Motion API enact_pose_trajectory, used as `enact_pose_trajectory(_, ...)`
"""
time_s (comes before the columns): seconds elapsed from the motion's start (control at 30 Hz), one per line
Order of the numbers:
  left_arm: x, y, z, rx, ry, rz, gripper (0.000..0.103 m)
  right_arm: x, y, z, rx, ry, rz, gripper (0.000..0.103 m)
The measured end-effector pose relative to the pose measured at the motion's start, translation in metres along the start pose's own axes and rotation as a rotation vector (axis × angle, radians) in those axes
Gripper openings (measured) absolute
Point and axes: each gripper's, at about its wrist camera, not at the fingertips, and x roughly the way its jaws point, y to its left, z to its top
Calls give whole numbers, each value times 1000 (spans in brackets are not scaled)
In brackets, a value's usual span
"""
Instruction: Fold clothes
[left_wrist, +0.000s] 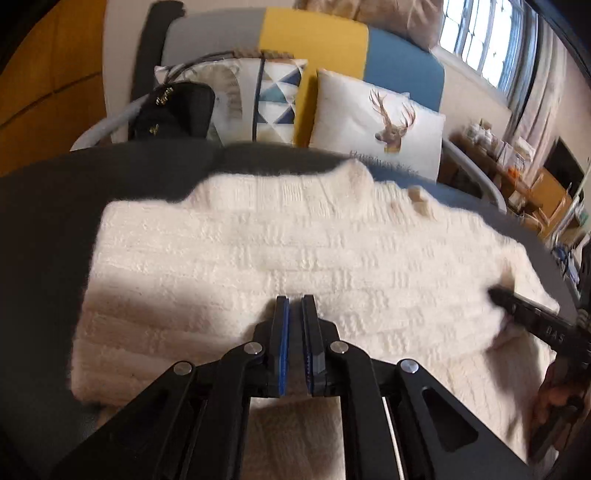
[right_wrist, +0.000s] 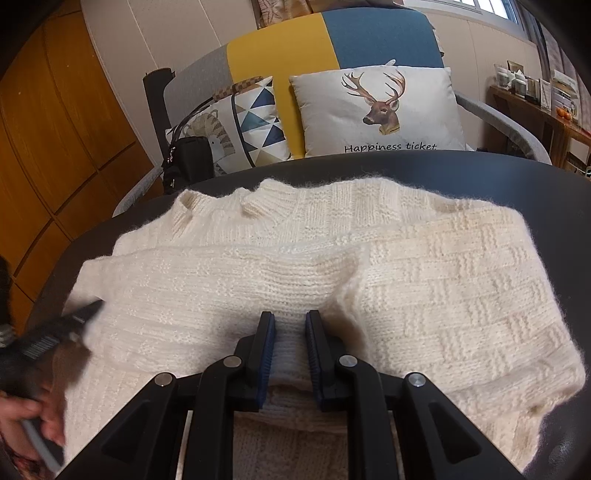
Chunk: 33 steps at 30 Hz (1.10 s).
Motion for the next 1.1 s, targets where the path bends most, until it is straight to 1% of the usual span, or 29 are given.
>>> enact_pose_trajectory(0.07, 0, 9, 0, -40, -3, -31, 8, 0, 3, 3, -16, 17, -8, 16)
enact_pose_trajectory(0.13, -1, 16, -1, -66, 0, -62, 8, -5, 22, 13, -98, 64, -87, 18)
enact_pose_trajectory(0.17, -1, 19, -1, -72, -2, -69, 8, -10, 31, 18, -106, 49, -80, 21)
enact_pose_trajectory(0.2, -1, 18, -3, -75, -4, -71, 8, -18, 40, 23, -94, 15, -47, 22)
enact_pose_trajectory(0.27, 3, 15, 1, -65, -6, -60, 8, -24, 61, 31, -57, -38, 72, 22)
enact_pose_trajectory(0.3, 1, 13, -1, -59, -8, -54, 8, -15, 77, 34, -76, -17, 108, 22)
enact_pose_trajectory(0.37, -4, 9, -5, -47, -12, -41, 8, 10, 112, 38, -142, 63, 157, 23)
enact_pose_trajectory(0.43, -3, 9, -5, -51, -15, -46, 8, 41, 141, 32, -238, 149, 123, 23)
enact_pose_trajectory(0.47, -3, 10, -5, -55, -17, -50, 8, 53, 148, 28, -253, 162, 97, 23)
enact_pose_trajectory(0.5, -3, 12, -5, -60, -17, -55, 8, 56, 146, 27, -242, 144, 104, 23)
enact_pose_trajectory(0.53, -3, 13, -6, -64, -19, -59, 9, 56, 140, 28, -225, 120, 129, 20)
enact_pose_trajectory(0.57, -3, 13, -7, -63, -20, -59, 9, 55, 129, 30, -202, 107, 131, 19)
enact_pose_trajectory(0.63, -3, 11, -7, -54, -23, -51, 9, 53, 102, 34, -150, 92, 109, 10)
enact_pose_trajectory(0.67, -3, 9, -7, -46, -25, -45, 9, 50, 86, 36, -98, 84, 101, 10)
enact_pose_trajectory(0.73, -2, 8, -7, -42, -28, -39, 9, 39, 58, 40, 45, 64, 146, 14)
enact_pose_trajectory(0.77, -2, 9, -7, -44, -30, -39, 9, 34, 44, 42, 118, 53, 173, 14)
enact_pose_trajectory(0.8, -2, 9, -7, -45, -31, -40, 9, 27, 37, 43, 150, 37, 179, 16)
enact_pose_trajectory(0.83, -2, 10, -7, -47, -32, -42, 9, 21, 34, 43, 146, 25, 174, 18)
enact_pose_trajectory(0.9, -1, 10, -6, -48, -33, -42, 9, 17, 36, 44, 114, 18, 164, 18)
enact_pose_trajectory(0.97, -2, 9, -6, -43, -33, -35, 9, 20, 40, 36, 41, 60, 116, 18)
enact_pose_trajectory(1.0, -1, 9, -6, -43, -33, -34, 9, 22, 42, 31, 0, 86, 87, 14)
enact_pose_trajectory(1.03, -1, 8, -6, -42, -33, -34, 9, 21, 39, 27, -29, 87, 74, 11)
enact_pose_trajectory(1.07, -1, 8, -6, -42, -33, -33, 9, 18, 31, 24, -34, 67, 59, 11)
enact_pose_trajectory(1.1, -1, 8, -6, -40, -33, -32, 9, 13, 24, 21, -28, 44, 38, 8)
